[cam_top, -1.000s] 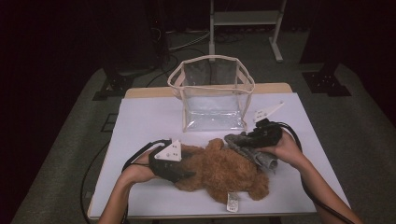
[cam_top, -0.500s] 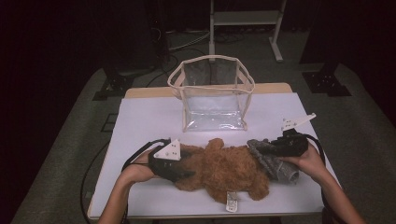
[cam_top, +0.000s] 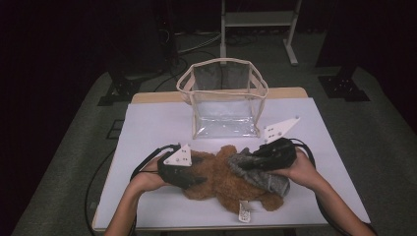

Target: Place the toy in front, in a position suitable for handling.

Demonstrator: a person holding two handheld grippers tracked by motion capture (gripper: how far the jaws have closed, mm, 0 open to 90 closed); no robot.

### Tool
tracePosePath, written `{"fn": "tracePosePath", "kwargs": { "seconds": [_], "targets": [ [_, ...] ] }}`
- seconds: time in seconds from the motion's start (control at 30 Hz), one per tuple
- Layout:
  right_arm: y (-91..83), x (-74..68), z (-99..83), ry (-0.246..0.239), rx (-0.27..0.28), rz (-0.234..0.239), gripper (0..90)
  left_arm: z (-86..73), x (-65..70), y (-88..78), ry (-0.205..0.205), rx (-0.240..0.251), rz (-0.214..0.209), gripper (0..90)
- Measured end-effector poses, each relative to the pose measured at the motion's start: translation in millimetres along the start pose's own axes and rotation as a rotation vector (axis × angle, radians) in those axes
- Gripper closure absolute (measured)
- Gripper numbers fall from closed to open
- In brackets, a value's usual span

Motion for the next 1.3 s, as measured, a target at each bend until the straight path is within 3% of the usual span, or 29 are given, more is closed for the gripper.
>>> {"fn": "tracePosePath", "kwargs": {
  "seconds": [0.1,0.33,0.43,0.57,0.73,0.87,1.07,1.2,1.3],
  "targets": [
    [8.8,3.1,-4.9,0.003,-0.051,-0.012,77.1,0.7,0.2,-1.0,0.001,0.007,0.004,37.0],
    [-4.3,26.9,-26.4,0.071,-0.021,-0.061,77.5,-1.4,-4.7,-14.6,-0.017,0.033,0.000,33.3],
    [-10.1,33.5,-30.3,0.083,-0.022,-0.086,77.5,-8.0,-7.4,-16.5,-0.030,0.008,0.000,31.4],
    [-12.6,37.1,-31.7,0.096,-0.023,-0.090,77.6,-11.9,-8.4,-16.1,-0.045,0.017,-0.009,34.3],
    [-15.2,36.1,-27.7,0.083,-0.044,-0.123,77.5,-12.0,-3.9,-0.8,-0.077,0.059,-0.036,42.0],
    [-20.8,30.1,-19.7,0.061,-0.057,-0.148,77.5,-3.1,-1.7,9.0,-0.065,0.071,-0.044,43.8],
    [-15.7,19.4,-11.7,0.021,-0.096,-0.157,77.4,10.1,-1.7,25.3,-0.053,0.069,-0.041,43.8],
    [-11.3,15.5,-10.8,0.000,-0.109,-0.162,77.3,26.1,0.4,43.8,-0.035,0.066,-0.048,43.7],
    [-8.9,16.3,-15.1,-0.002,-0.136,-0.185,77.3,30.5,1.1,48.3,-0.022,0.062,-0.049,43.3]
  ]
}}
Point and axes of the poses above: each handheld gripper's, and its own axes: y roughly forward along the jaws, z roughly out of its top, x roughly to its right, the point moved 4 cm from there along y, roughly forward along the jaws, and after that the axes turned 5 degrees about z, right-handed, at the moved point
